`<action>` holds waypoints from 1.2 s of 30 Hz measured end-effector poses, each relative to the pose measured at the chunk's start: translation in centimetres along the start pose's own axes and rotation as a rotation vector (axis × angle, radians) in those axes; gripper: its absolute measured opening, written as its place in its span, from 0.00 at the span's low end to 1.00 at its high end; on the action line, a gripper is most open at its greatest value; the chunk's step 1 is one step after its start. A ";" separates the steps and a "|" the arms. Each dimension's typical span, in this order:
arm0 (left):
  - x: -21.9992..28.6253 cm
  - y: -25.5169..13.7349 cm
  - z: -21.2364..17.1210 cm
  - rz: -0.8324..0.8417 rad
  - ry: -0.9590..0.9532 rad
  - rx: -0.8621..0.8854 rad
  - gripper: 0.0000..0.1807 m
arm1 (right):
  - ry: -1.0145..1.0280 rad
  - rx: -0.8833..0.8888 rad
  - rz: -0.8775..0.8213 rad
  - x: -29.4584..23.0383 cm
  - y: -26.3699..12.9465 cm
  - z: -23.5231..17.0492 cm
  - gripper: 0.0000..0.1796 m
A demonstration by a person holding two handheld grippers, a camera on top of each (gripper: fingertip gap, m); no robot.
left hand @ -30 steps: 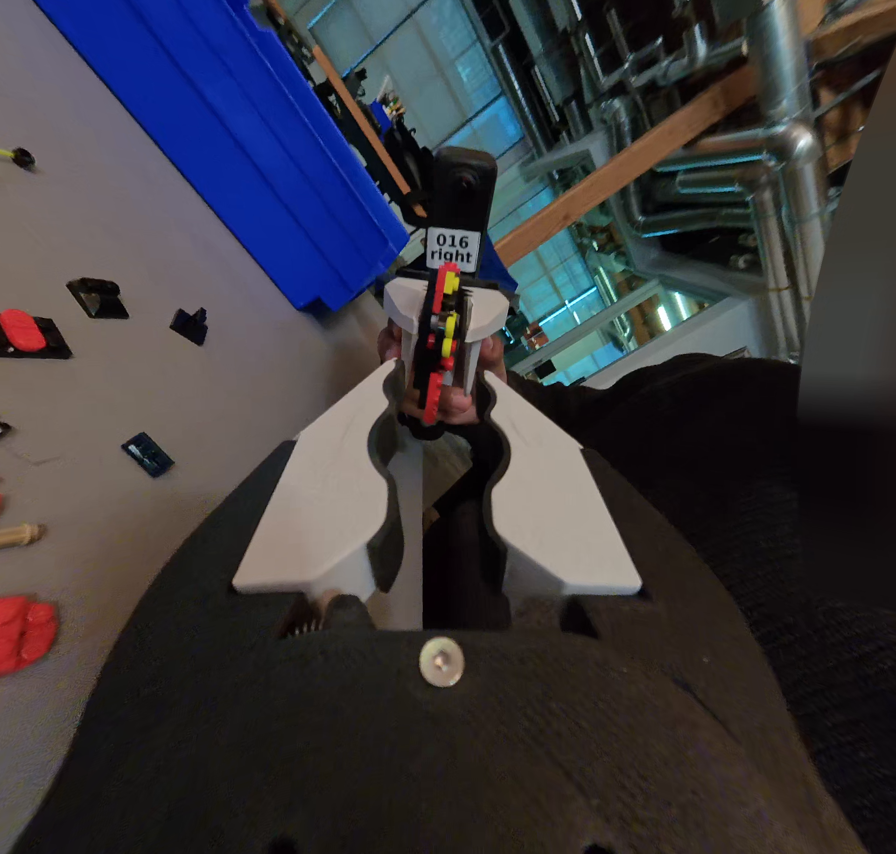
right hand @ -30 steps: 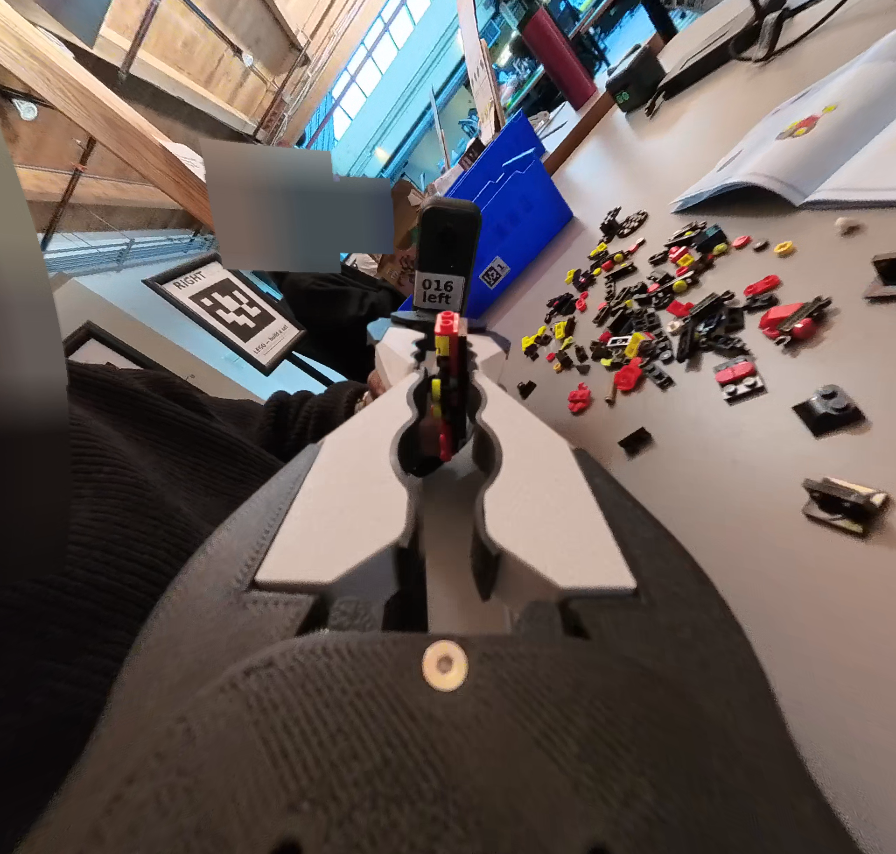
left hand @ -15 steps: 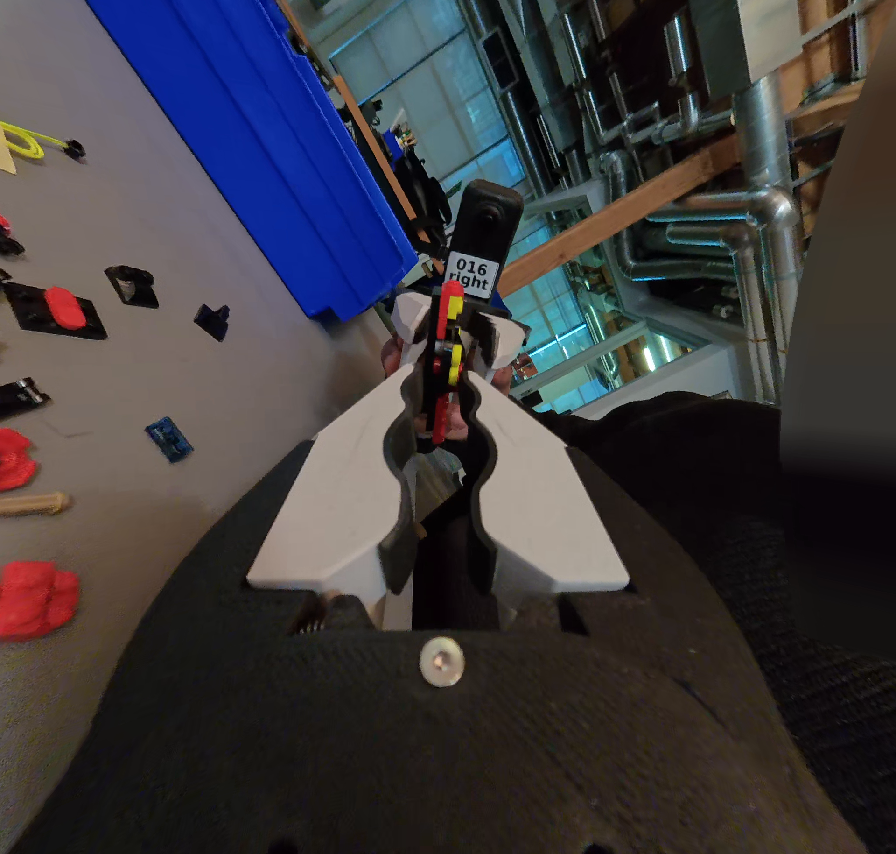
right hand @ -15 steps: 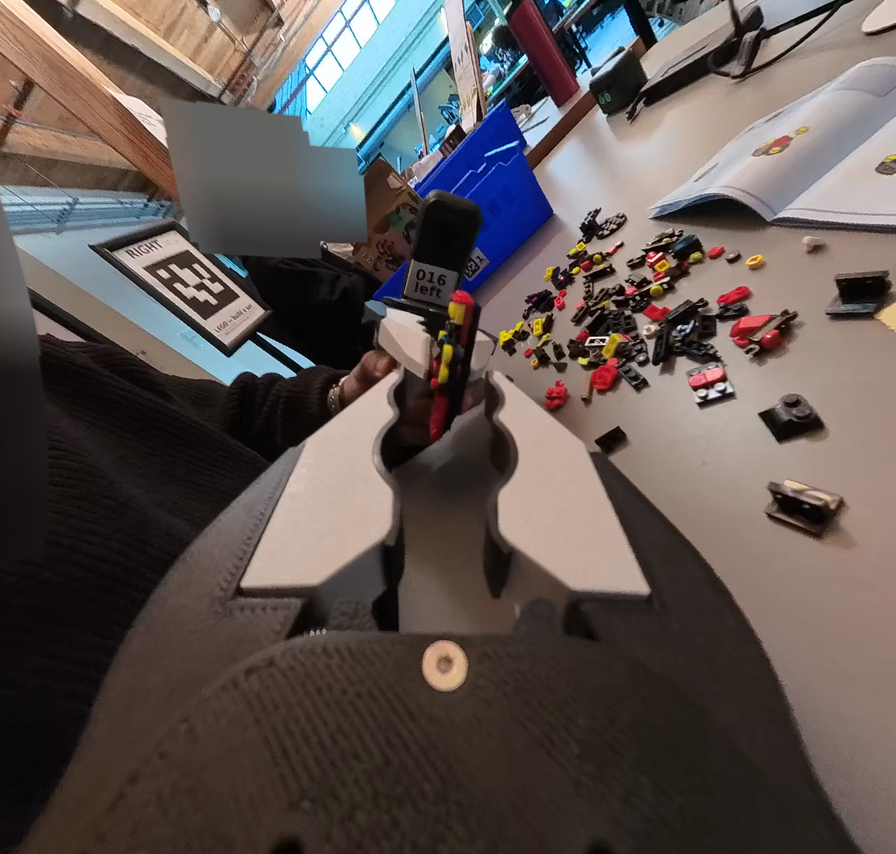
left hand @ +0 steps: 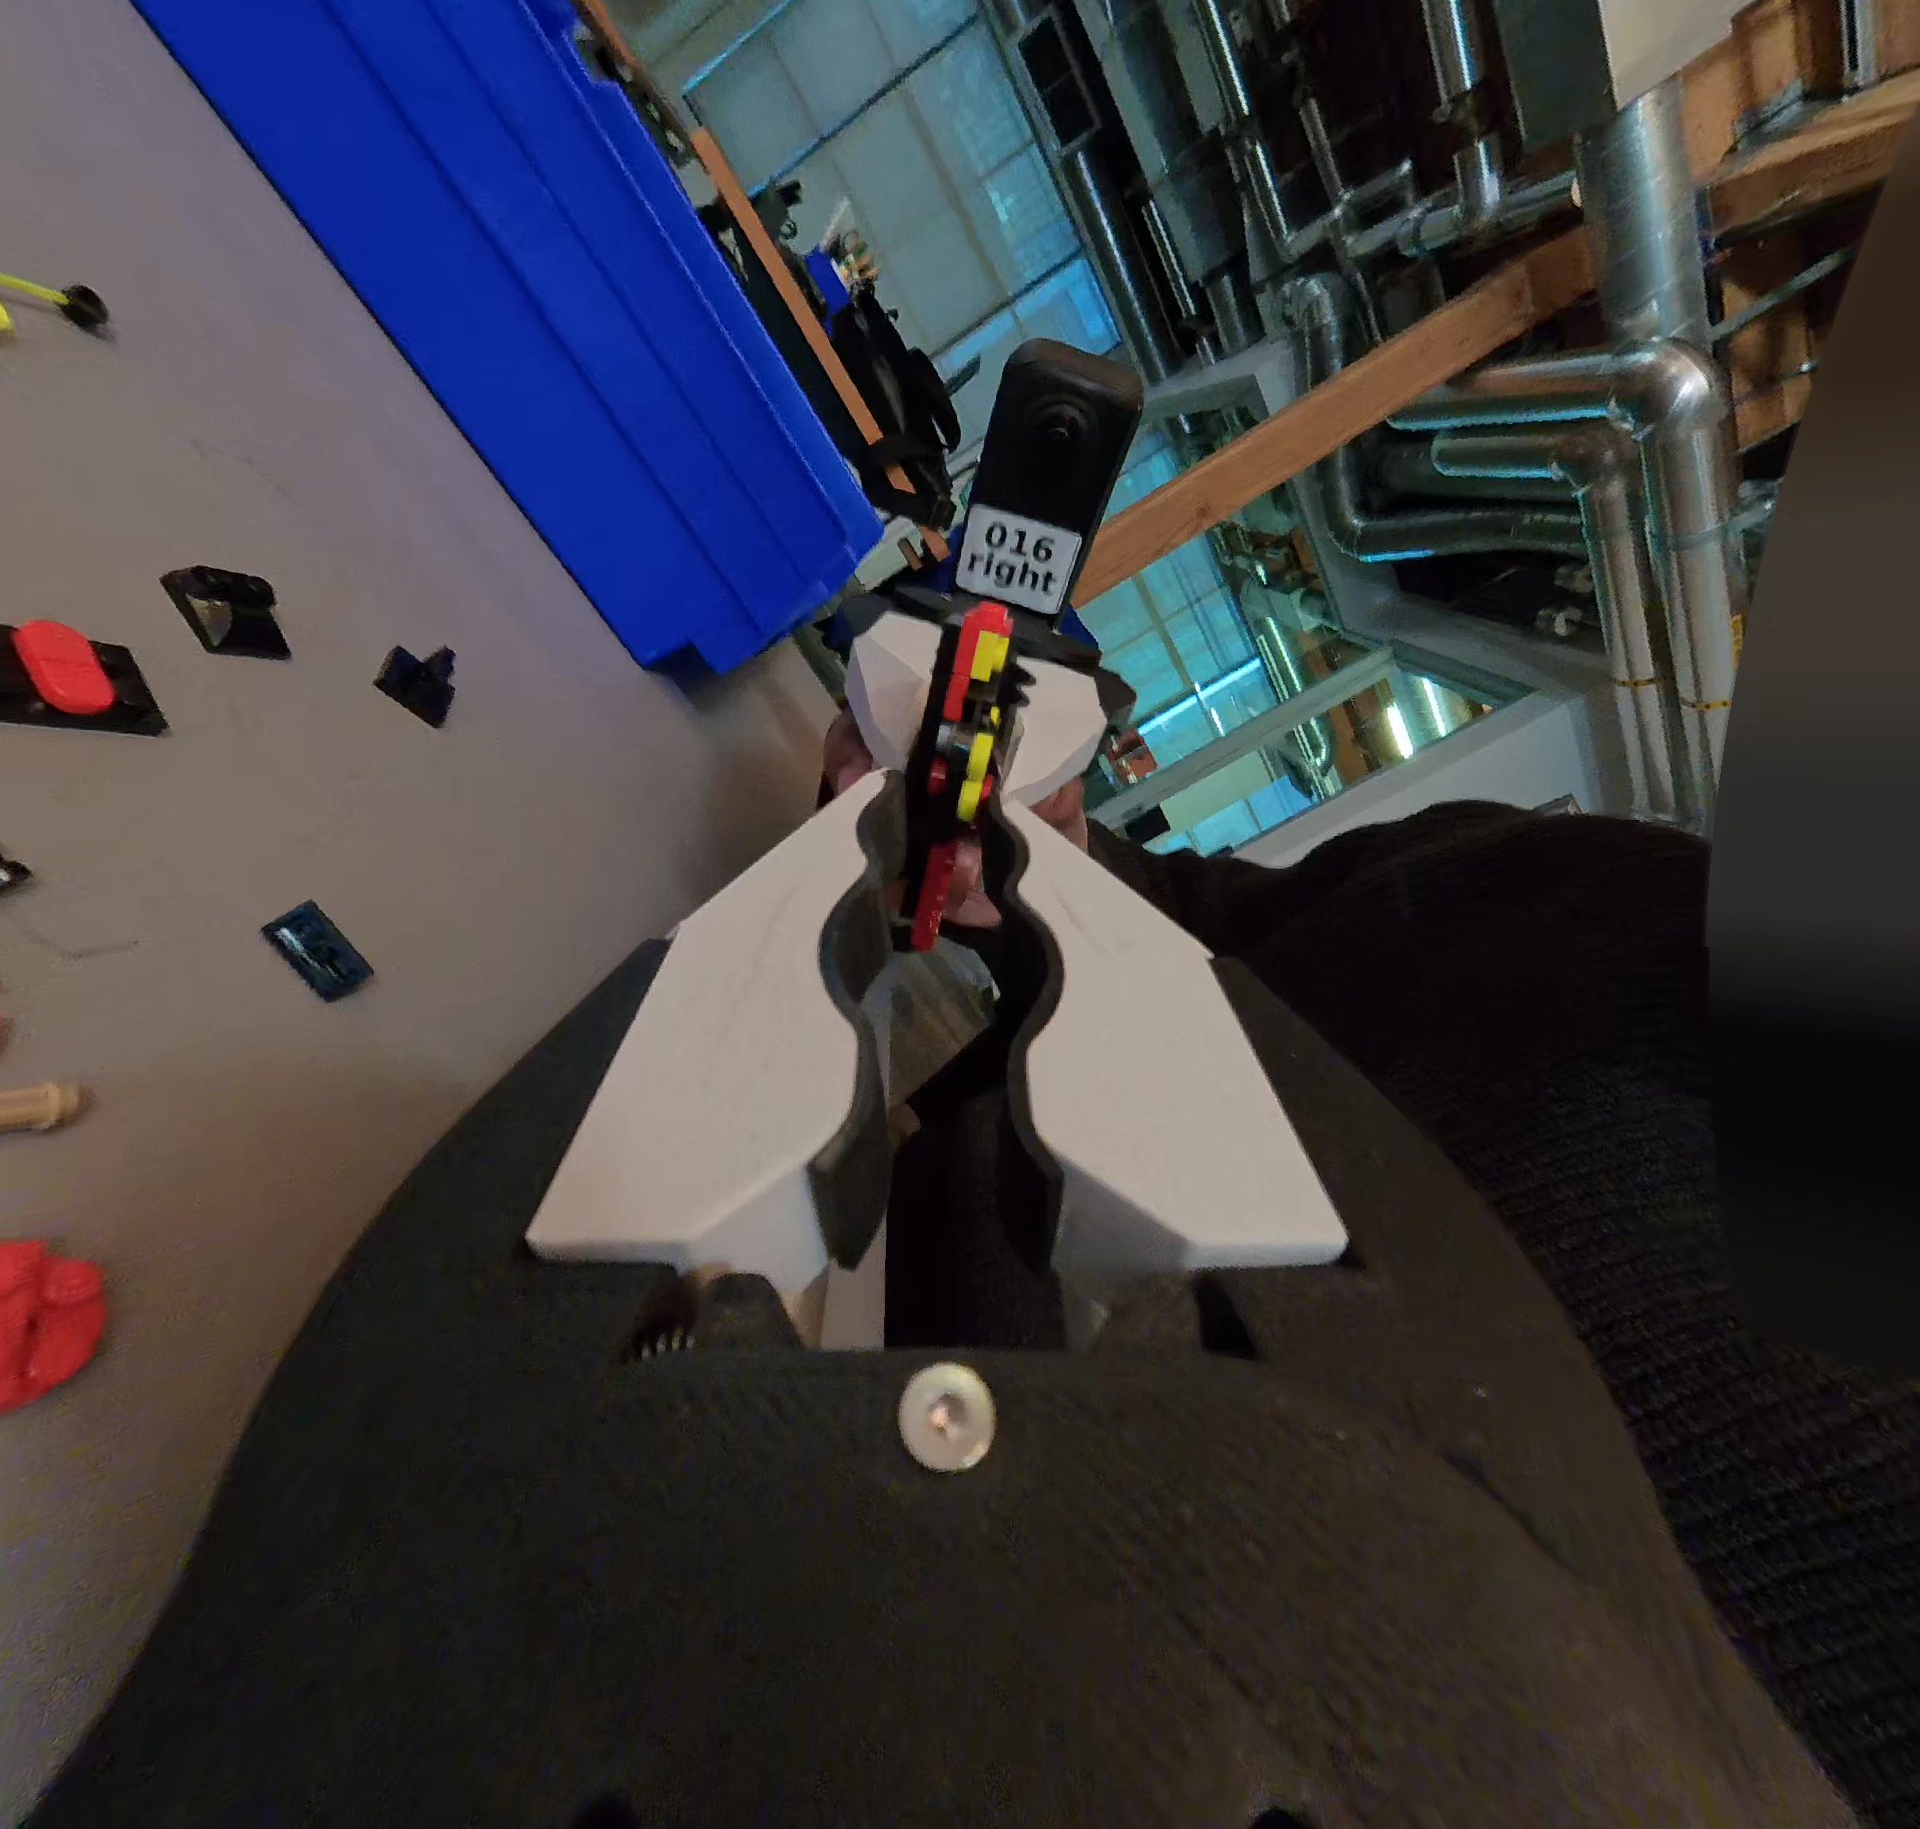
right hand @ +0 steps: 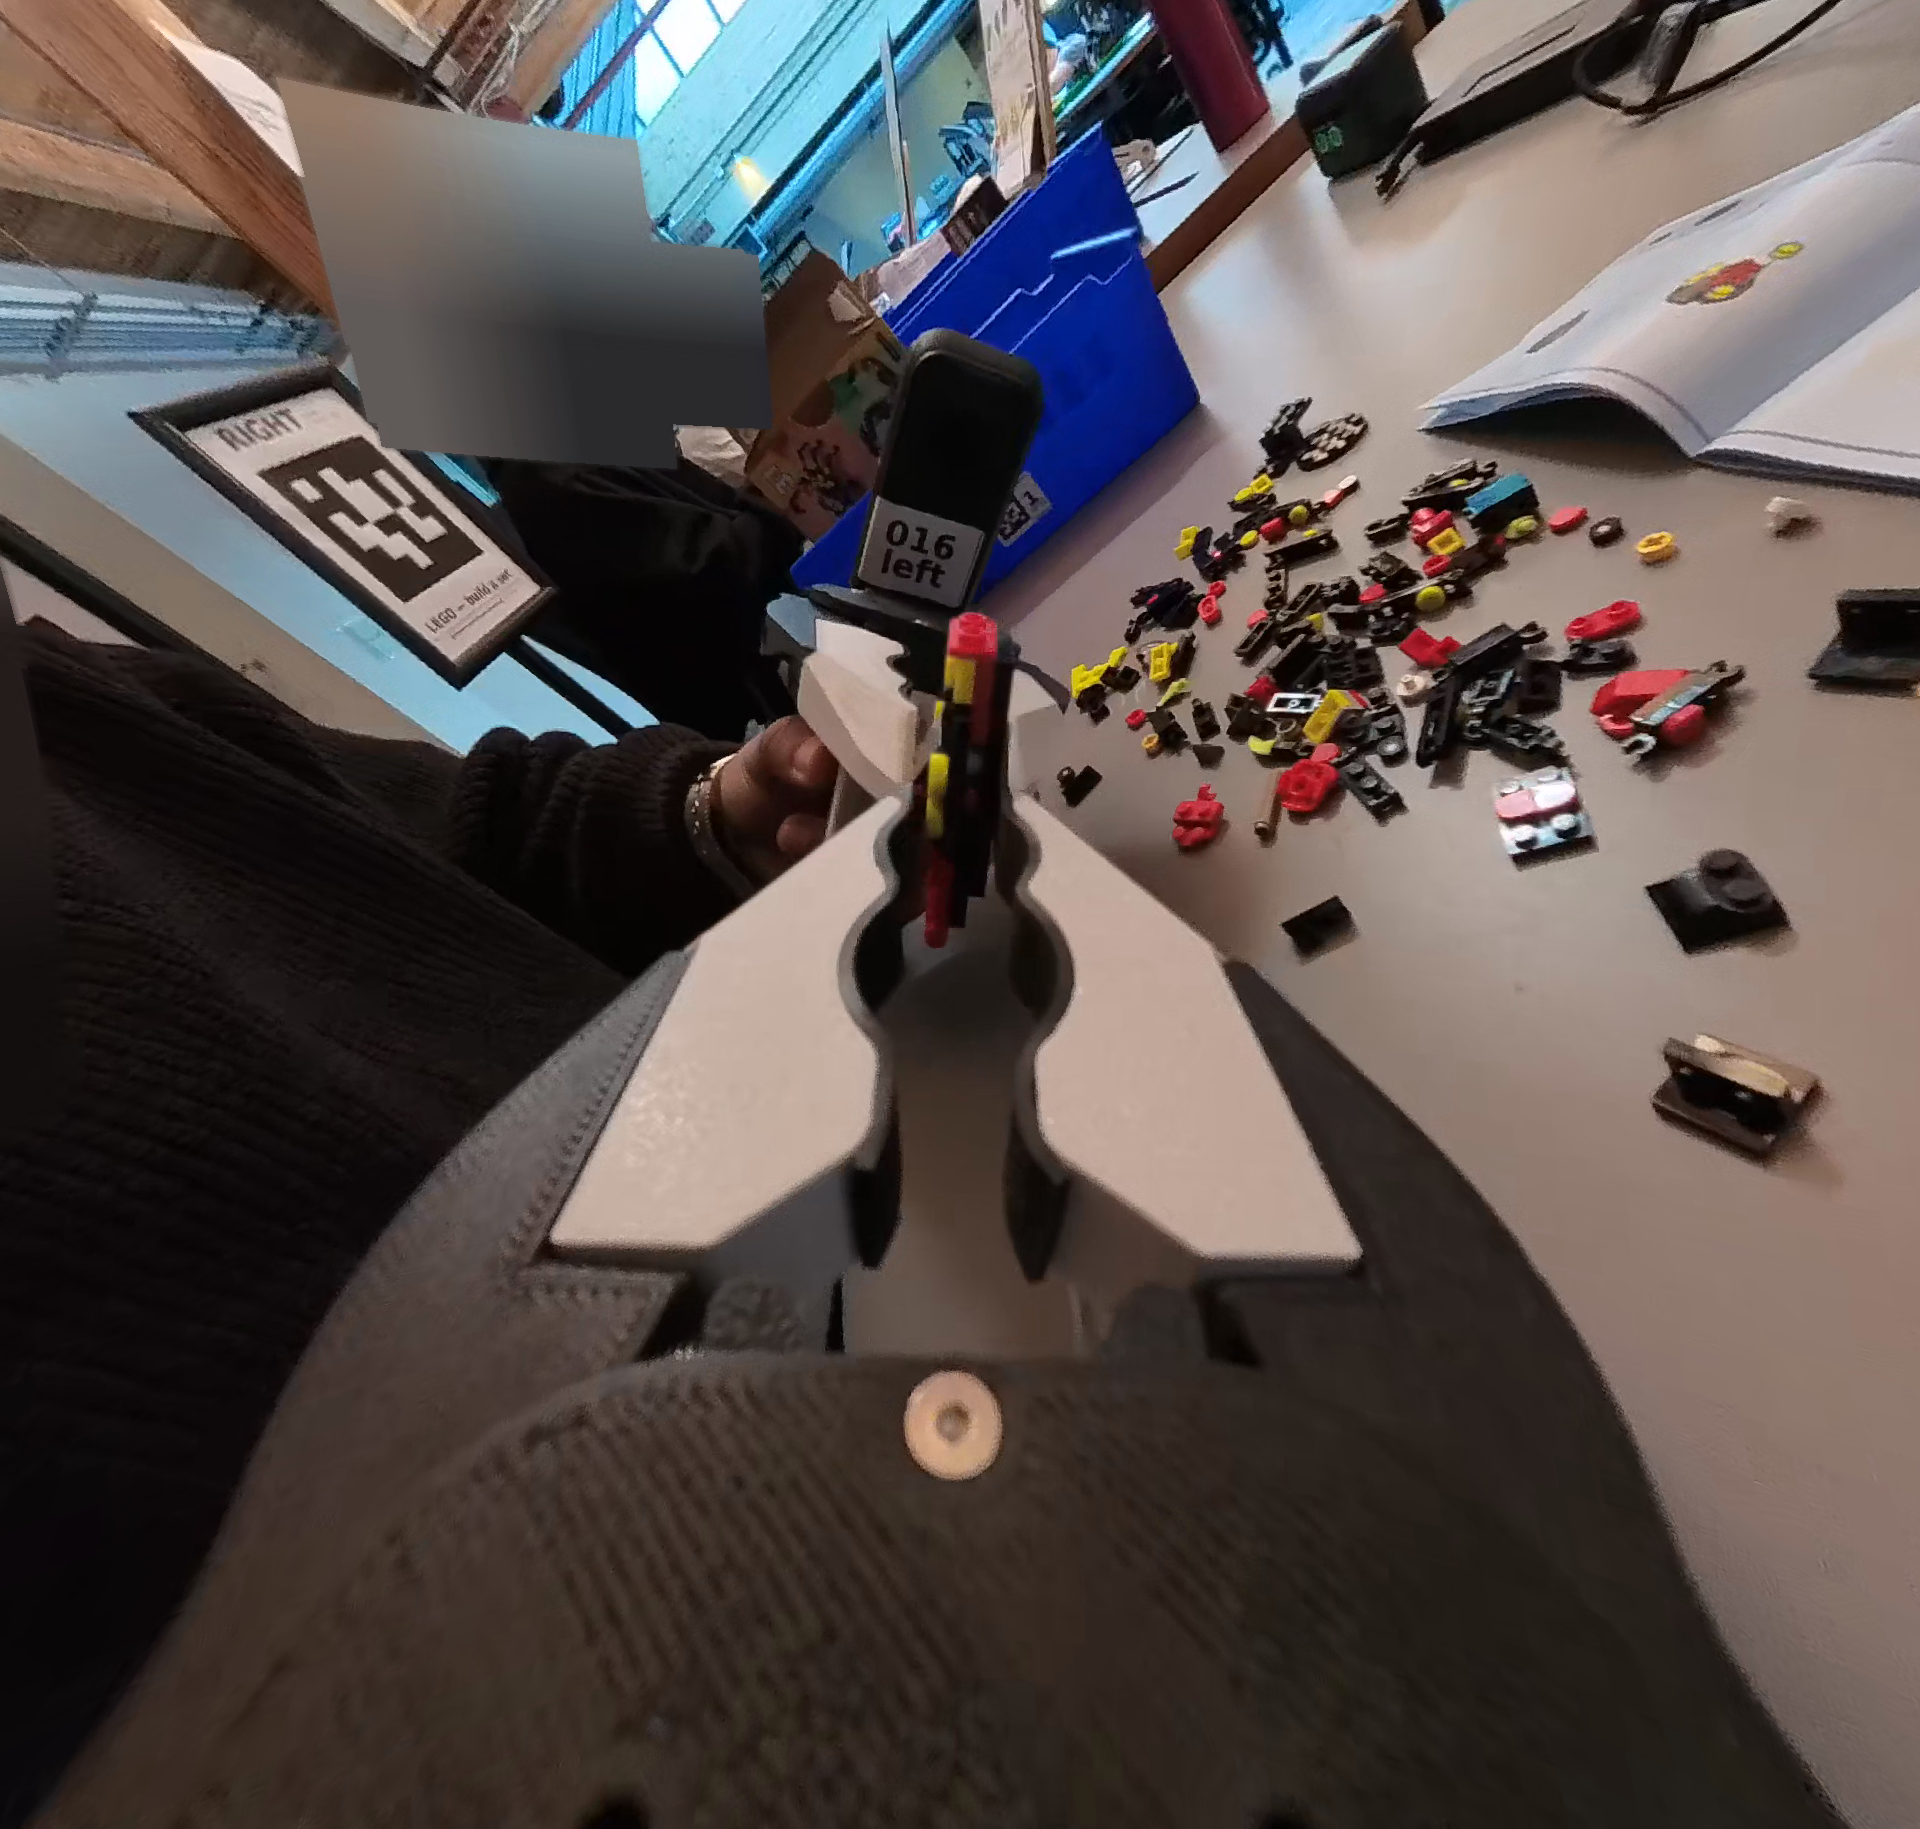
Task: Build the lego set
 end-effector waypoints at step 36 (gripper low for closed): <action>0.0 -0.6 0.7 0.014 0.022 0.046 0.06 | 0.003 0.056 0.025 -0.1 -0.6 0.6 0.05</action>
Point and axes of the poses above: each gripper's, where its closed fingertips meet, y out along the fingers, z out of its top, x = y × z across the jaws, the point moved 5 cm from there along -y, back along the fingers, and after that the axes turned 13 degrees about y, right-handed, at the moved point
